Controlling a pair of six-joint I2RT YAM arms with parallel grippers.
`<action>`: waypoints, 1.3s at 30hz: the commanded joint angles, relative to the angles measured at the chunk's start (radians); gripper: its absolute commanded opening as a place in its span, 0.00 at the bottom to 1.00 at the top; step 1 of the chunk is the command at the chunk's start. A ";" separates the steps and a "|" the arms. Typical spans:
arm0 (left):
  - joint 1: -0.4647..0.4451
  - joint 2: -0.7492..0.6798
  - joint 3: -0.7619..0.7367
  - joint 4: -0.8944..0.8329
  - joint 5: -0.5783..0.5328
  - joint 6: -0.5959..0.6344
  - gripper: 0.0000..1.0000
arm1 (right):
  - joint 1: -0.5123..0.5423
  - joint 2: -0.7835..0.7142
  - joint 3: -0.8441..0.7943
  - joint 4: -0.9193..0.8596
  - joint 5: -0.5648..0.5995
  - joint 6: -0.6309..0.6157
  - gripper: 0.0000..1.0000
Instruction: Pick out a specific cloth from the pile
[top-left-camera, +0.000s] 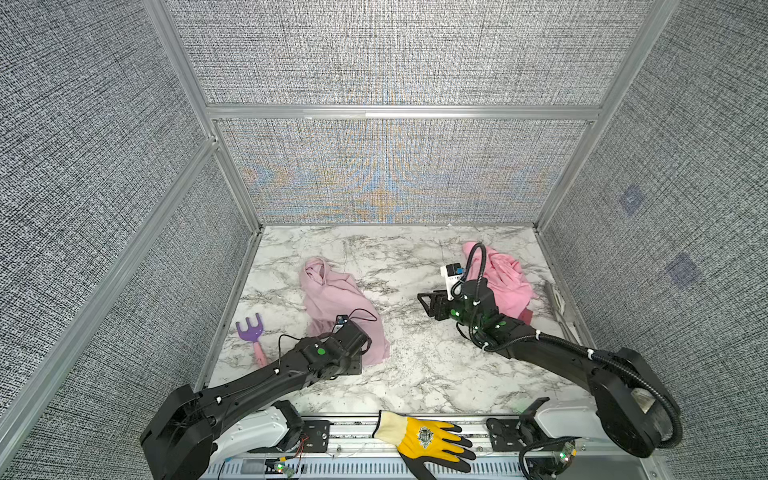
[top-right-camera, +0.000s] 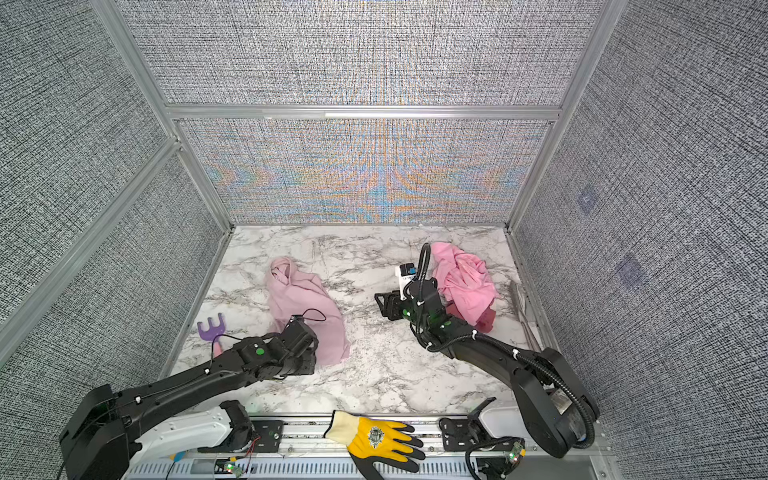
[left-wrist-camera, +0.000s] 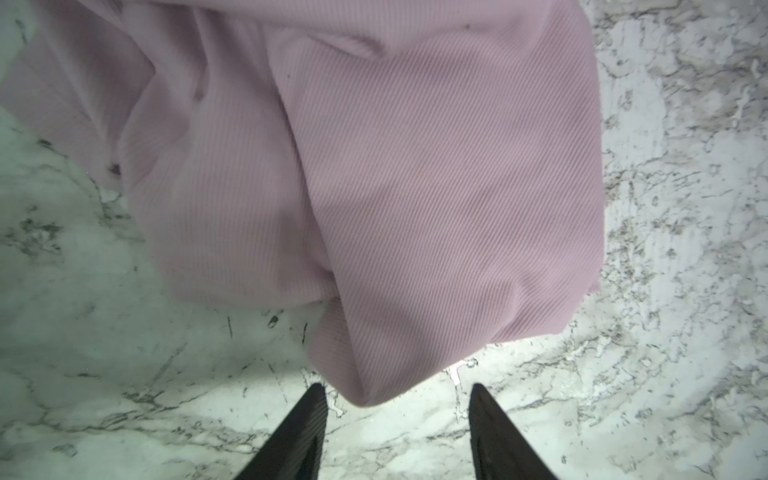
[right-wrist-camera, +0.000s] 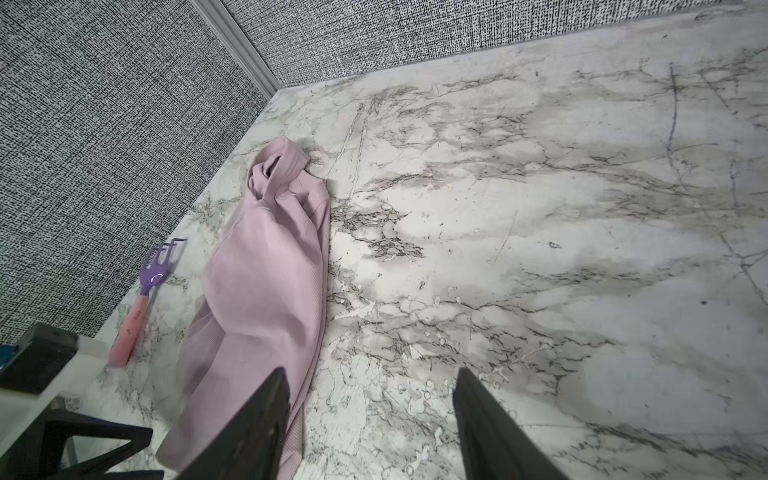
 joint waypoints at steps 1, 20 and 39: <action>0.000 0.036 0.000 0.009 -0.035 -0.001 0.58 | 0.000 0.007 0.009 0.038 -0.019 0.005 0.65; -0.008 0.048 0.041 -0.008 -0.031 0.025 0.00 | -0.013 0.011 0.002 0.049 -0.005 0.036 0.65; -0.018 -0.144 0.395 -0.290 -0.082 0.015 0.00 | -0.014 0.002 -0.011 0.089 -0.039 0.065 0.65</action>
